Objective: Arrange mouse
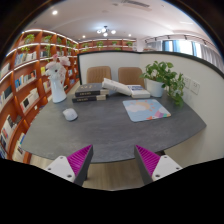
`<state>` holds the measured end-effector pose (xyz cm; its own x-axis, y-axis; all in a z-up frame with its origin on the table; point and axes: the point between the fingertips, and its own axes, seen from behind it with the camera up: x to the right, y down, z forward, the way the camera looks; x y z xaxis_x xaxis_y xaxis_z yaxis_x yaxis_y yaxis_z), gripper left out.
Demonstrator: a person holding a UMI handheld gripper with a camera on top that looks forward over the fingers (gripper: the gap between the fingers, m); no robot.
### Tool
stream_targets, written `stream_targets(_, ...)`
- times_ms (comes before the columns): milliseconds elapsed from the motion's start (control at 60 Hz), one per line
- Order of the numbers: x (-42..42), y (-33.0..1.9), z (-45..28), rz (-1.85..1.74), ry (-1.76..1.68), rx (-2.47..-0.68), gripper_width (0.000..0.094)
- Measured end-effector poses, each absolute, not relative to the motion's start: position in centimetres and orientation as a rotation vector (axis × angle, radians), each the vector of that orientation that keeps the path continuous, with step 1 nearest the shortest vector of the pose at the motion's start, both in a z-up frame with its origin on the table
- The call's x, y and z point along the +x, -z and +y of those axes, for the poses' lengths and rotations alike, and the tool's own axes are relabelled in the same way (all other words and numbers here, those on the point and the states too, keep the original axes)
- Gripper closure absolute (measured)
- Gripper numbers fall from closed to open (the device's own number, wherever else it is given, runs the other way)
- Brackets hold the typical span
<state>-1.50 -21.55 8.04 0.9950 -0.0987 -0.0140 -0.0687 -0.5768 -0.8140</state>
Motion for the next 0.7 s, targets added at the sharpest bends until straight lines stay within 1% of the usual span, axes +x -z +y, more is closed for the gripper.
stream_targets(100, -5.9, -4.8, -21.0, 0.031, -0.023, -2.242, 0.0101)
stream_targets(267, -12.0, -2.3, -17.4, -0.031, -0.1, -2.271, 0.0096)
stream_targets(450, -17.2, -0.9, -10.5, -0.082, -0.13, -2.279, 0.0096)
stream_targets(700, -20.6, 0.3, -0.7, -0.094, -0.112, -2.294, 0.01)
